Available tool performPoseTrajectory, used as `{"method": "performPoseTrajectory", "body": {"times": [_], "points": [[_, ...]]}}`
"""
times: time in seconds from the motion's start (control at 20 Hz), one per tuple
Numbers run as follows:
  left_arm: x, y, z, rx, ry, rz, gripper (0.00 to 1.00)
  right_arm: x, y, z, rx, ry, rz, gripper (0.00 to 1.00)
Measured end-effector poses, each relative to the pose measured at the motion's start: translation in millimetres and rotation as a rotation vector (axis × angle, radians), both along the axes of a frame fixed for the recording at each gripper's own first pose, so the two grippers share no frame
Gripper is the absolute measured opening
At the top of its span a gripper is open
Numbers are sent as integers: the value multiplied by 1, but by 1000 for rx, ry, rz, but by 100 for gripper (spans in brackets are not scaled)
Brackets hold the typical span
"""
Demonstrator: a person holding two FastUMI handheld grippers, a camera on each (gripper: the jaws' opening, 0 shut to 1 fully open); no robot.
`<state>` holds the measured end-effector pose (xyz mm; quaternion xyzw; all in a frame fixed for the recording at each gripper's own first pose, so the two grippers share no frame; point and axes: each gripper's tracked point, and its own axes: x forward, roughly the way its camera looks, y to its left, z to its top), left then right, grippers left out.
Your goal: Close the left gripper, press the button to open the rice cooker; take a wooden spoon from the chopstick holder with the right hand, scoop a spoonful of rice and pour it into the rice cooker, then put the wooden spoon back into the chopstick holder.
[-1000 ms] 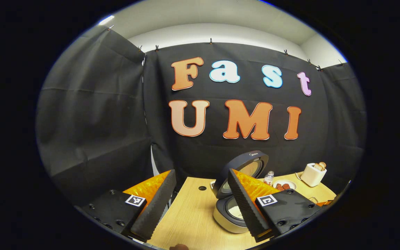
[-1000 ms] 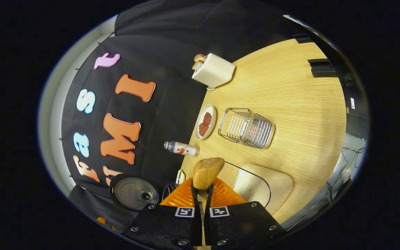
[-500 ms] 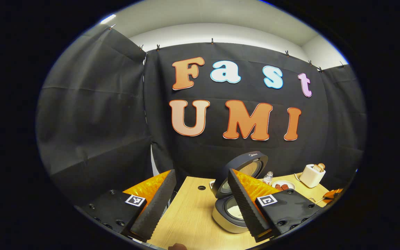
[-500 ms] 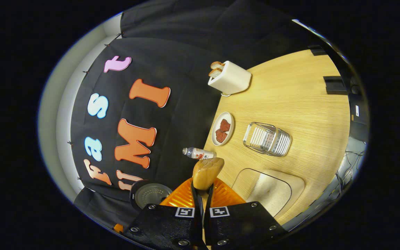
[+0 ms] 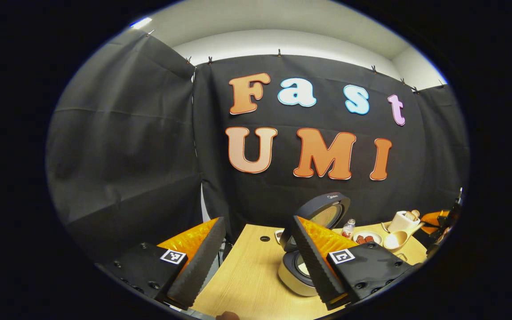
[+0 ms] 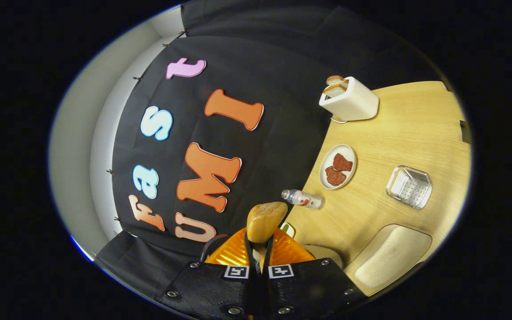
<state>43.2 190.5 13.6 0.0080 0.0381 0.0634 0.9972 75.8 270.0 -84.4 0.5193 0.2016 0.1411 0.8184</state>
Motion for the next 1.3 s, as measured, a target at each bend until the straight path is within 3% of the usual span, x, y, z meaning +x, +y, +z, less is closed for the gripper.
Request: {"method": "performPoseTrajectory", "body": {"times": [0.3,0.65,1.3], "points": [[-3,8,-2,-7,5,15,100,26,56,20,-49,-44,61,2],[-1,20,-9,-13,14,39,99,42,111,8,-196,-71,117,2],[16,36,-20,-26,28,66,100,59,140,-3,-409,-134,143,2]]}}
